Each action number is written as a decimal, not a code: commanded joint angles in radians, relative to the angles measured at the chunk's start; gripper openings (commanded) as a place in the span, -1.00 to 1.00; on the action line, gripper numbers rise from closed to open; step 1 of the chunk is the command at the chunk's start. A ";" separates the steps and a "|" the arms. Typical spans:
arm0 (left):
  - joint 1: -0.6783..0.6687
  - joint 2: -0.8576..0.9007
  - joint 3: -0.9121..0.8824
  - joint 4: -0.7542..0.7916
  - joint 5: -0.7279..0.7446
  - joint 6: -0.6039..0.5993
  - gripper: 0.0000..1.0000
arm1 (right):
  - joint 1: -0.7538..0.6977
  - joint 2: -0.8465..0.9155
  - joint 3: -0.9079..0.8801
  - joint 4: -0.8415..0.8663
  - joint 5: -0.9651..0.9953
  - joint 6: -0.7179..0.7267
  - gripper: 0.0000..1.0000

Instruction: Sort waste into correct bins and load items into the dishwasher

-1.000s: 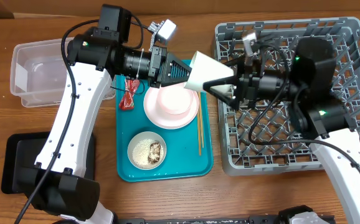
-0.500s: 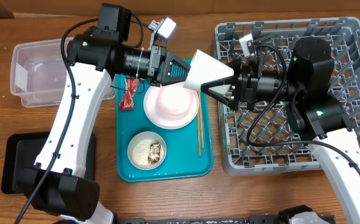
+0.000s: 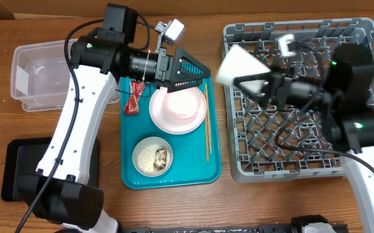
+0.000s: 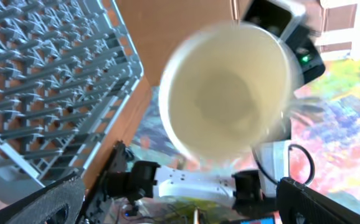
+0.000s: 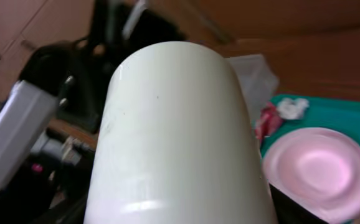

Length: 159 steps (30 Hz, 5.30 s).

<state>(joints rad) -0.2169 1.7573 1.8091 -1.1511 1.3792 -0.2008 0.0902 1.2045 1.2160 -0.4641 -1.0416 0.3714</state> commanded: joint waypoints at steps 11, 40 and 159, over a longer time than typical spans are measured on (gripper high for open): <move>0.053 -0.007 0.015 0.003 -0.240 -0.006 1.00 | -0.133 -0.045 0.021 -0.767 0.980 0.102 0.18; -0.021 -0.007 0.015 -0.173 -1.120 -0.132 1.00 | 0.064 0.152 0.178 -0.698 0.903 -0.009 0.94; 0.256 -0.205 0.346 -0.491 -1.389 -0.181 1.00 | 0.409 0.610 0.140 -0.481 2.127 0.074 -0.69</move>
<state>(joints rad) 0.0372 1.5517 2.1529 -1.6459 0.0025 -0.3752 0.4454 1.8084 1.3148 -0.9314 1.0992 0.4393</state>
